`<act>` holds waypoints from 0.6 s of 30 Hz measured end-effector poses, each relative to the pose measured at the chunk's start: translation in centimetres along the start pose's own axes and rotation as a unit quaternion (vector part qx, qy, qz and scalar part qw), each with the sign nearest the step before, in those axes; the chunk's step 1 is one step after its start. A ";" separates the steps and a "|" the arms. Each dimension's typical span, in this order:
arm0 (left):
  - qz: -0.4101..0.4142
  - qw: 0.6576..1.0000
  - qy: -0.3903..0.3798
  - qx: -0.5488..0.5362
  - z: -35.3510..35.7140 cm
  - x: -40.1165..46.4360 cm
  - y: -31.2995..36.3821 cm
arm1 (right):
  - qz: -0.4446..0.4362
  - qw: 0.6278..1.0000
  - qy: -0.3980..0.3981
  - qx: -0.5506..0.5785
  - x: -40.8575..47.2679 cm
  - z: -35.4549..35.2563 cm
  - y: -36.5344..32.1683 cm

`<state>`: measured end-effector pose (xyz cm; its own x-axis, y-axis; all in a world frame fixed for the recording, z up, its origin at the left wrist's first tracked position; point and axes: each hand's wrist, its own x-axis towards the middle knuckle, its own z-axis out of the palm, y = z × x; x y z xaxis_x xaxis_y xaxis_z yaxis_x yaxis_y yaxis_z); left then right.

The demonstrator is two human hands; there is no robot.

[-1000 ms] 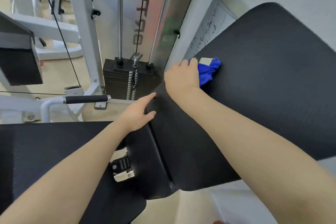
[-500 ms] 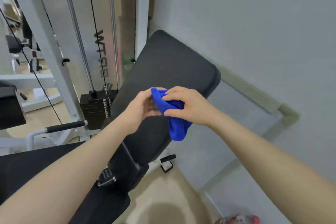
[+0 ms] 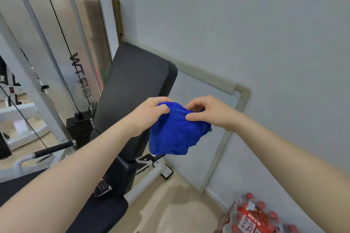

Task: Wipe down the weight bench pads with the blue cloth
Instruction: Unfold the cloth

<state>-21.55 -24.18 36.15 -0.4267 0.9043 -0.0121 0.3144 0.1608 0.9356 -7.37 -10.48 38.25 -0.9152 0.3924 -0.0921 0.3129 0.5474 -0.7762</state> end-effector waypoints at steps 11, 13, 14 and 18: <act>0.090 0.973 -0.088 0.193 -0.1 -2.8 0.8 | 0.018 0.999 0.035 0.008 -5.8 1.1 0.7; 0.101 0.972 -0.103 0.185 -0.3 -3.5 0.5 | 0.022 0.997 0.061 0.046 -6.8 1.7 1.0; 0.110 0.967 -0.117 0.199 -0.3 -3.9 0.3 | 0.027 0.995 0.076 0.057 -7.5 2.1 1.3; 0.158 0.934 -0.145 0.284 0.4 -4.6 -0.4 | 0.043 0.993 0.099 0.045 -9.9 3.1 1.8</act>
<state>-19.37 -28.25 35.69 -0.0152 0.9980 0.0613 0.8208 -0.0226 0.5707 1.42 -15.73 35.84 -0.8154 0.5773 -0.0422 0.3550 0.4412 -0.8242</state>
